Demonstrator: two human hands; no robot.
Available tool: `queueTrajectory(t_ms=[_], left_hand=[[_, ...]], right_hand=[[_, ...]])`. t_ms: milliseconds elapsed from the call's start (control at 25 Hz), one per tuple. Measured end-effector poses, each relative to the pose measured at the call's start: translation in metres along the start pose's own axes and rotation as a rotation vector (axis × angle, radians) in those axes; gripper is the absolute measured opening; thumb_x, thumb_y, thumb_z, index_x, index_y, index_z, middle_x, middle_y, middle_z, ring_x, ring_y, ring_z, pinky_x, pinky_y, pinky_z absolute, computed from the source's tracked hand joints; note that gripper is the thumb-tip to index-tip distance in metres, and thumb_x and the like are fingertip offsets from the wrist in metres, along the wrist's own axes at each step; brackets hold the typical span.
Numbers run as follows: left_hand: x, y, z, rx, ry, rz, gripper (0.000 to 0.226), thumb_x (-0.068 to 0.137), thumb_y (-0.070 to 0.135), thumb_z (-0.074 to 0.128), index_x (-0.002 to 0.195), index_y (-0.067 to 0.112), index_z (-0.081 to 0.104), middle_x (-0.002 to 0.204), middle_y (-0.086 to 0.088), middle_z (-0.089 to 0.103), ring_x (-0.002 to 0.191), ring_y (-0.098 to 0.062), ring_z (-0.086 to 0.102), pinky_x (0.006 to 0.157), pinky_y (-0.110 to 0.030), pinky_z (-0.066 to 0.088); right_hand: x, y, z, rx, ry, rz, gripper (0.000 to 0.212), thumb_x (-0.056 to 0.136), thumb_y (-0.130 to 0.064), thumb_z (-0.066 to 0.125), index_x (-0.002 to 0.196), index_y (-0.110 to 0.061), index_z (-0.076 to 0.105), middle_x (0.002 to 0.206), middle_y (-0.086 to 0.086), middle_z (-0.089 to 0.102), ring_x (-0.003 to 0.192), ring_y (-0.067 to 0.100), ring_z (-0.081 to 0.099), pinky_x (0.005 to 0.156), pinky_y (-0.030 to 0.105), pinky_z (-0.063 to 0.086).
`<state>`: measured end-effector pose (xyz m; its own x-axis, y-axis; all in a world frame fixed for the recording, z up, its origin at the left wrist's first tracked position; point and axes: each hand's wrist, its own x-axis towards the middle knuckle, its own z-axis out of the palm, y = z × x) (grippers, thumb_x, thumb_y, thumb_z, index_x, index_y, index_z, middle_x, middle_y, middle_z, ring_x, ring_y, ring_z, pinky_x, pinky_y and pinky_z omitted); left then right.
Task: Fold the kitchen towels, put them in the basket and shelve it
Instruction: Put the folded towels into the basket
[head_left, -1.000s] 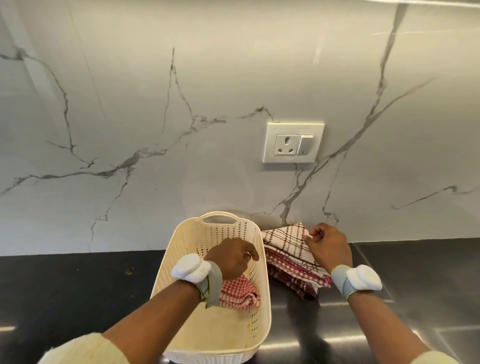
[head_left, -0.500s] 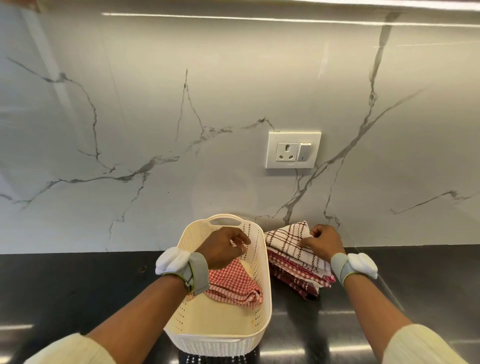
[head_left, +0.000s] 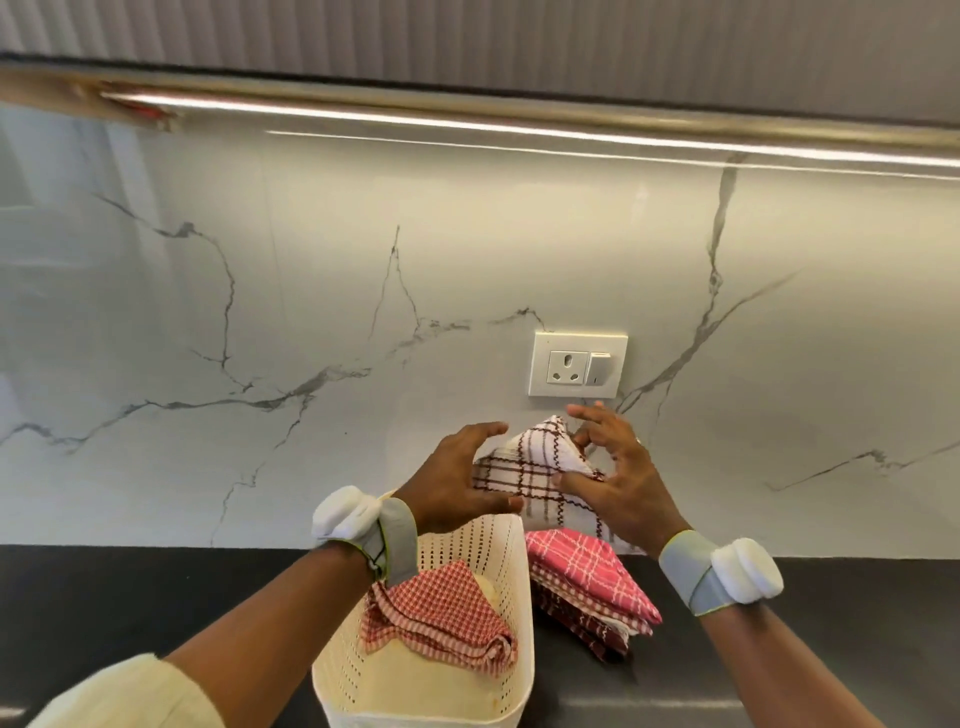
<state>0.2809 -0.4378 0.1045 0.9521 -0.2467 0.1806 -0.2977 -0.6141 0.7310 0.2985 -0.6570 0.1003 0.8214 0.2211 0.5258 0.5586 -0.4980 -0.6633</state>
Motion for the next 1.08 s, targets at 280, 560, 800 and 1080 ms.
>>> queueTrajectory(t_ms=[280,560,800,1080], left_hand=[[-0.023,-0.023,-0.037,-0.261,-0.225,-0.096,0.036,0.084,0.011,0.073,0.117,0.004,0.062,0.107,-0.013,0.071,0.094,-0.023,0.071,0.082,-0.034,0.059],[-0.062,-0.076,-0.033,0.096,-0.237,-0.084,0.033,0.075,0.014,0.081,0.103,0.011,0.063,0.100,-0.003,0.068,0.091,-0.020,0.065,0.083,-0.033,0.056],[-0.070,-0.079,-0.010,0.386,-0.287,-0.016,0.036,0.079,0.025,0.078,0.107,0.019,0.057,0.113,0.003,0.063,0.096,-0.015,0.055,0.089,-0.032,0.049],[-0.066,-0.096,0.017,1.030,-0.470,0.434,0.042,0.083,0.015,0.071,0.122,0.014,0.055,0.120,-0.005,0.060,0.109,-0.025,0.053,0.095,-0.038,0.045]], right_hand=[[-0.004,-0.040,0.037,0.332,-0.264,0.195,0.034,0.075,-0.019,0.078,0.092,-0.022,0.048,0.090,0.017,0.067,0.080,0.028,0.065,0.076,0.055,0.056],[-0.041,-0.032,0.099,0.098,-0.733,0.348,0.056,0.064,-0.009,0.085,0.115,-0.016,0.061,0.111,0.003,0.069,0.103,0.020,0.064,0.095,0.040,0.051],[-0.054,-0.017,0.119,-0.258,-0.775,0.232,0.066,0.070,-0.015,0.077,0.130,-0.016,0.048,0.127,0.003,0.056,0.117,0.024,0.052,0.096,0.032,0.044],[-0.071,-0.011,0.126,-0.708,-0.889,-0.174,0.045,0.084,-0.020,0.063,0.125,-0.019,0.045,0.121,0.003,0.058,0.110,0.028,0.057,0.087,0.037,0.046]])
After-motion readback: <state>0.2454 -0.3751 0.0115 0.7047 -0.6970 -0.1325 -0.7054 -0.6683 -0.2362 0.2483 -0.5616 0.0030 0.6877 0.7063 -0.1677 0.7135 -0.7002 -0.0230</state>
